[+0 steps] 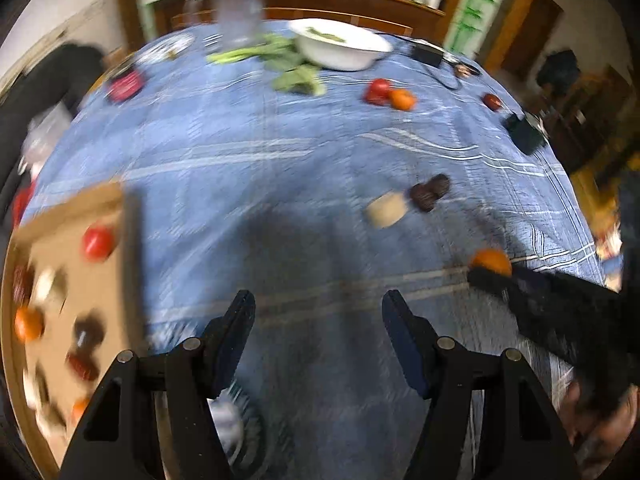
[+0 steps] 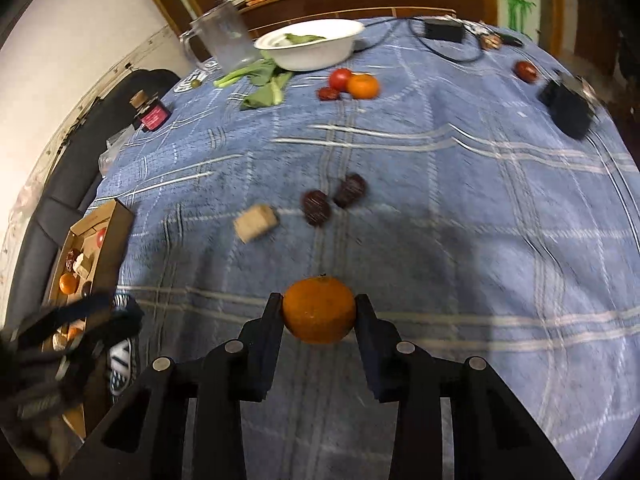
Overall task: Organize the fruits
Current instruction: 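Grasp the last cake piece with the left tool while the right tool grasps the orange, then carry the cake piece and orange into the tray and open both tools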
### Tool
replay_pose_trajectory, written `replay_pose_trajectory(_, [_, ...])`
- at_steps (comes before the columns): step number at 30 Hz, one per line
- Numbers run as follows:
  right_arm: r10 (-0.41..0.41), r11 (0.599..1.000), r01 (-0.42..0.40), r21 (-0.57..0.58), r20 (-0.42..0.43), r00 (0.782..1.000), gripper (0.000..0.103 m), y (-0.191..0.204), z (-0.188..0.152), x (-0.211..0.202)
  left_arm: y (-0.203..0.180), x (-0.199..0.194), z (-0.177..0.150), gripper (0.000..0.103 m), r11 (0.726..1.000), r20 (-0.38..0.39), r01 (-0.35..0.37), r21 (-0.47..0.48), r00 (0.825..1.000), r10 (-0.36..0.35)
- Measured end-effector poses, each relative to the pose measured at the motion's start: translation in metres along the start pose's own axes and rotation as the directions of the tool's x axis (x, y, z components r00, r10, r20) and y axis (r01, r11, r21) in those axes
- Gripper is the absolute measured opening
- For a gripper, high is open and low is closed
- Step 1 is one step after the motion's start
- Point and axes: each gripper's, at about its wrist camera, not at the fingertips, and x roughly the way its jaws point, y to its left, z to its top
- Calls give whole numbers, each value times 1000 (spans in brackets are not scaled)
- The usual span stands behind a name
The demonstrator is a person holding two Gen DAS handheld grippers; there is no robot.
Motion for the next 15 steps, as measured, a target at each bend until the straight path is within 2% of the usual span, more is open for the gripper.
replay_pose_trajectory(3, [-4, 1000, 4, 21, -3, 1000, 38, -12, -6, -6, -19, 19, 21, 65, 997, 14, 16, 78, 1000, -17])
replay_pose_trajectory(9, [-12, 999, 13, 47, -7, 1000, 38, -25, -16, -15, -41, 64, 46, 64, 983, -22, 5, 183, 1000, -1])
replay_pose_trajectory(10, [-13, 999, 14, 48, -7, 1000, 38, -26, -17, -16, -44, 71, 46, 59, 982, -40, 11, 188, 999, -3])
replay_pose_trajectory(11, [-15, 999, 16, 46, -8, 1000, 38, -27, -19, -18, -45, 75, 46, 57, 982, -37, 7, 191, 999, 0])
replay_pose_trajectory(13, [-16, 999, 17, 43, -7, 1000, 38, -27, -21, -20, -47, 73, 45, 31, 980, -16, -14, 199, 1000, 18])
replay_pose_trajectory(14, [-17, 999, 17, 40, -6, 1000, 38, -26, -22, -21, -44, 71, 46, 24, 983, -21, 0, 186, 1000, 4])
replay_pose_trajectory(15, [-17, 999, 17, 37, -5, 1000, 38, -25, -22, -22, -41, 70, 47, 23, 986, -29, 25, 163, 999, -21])
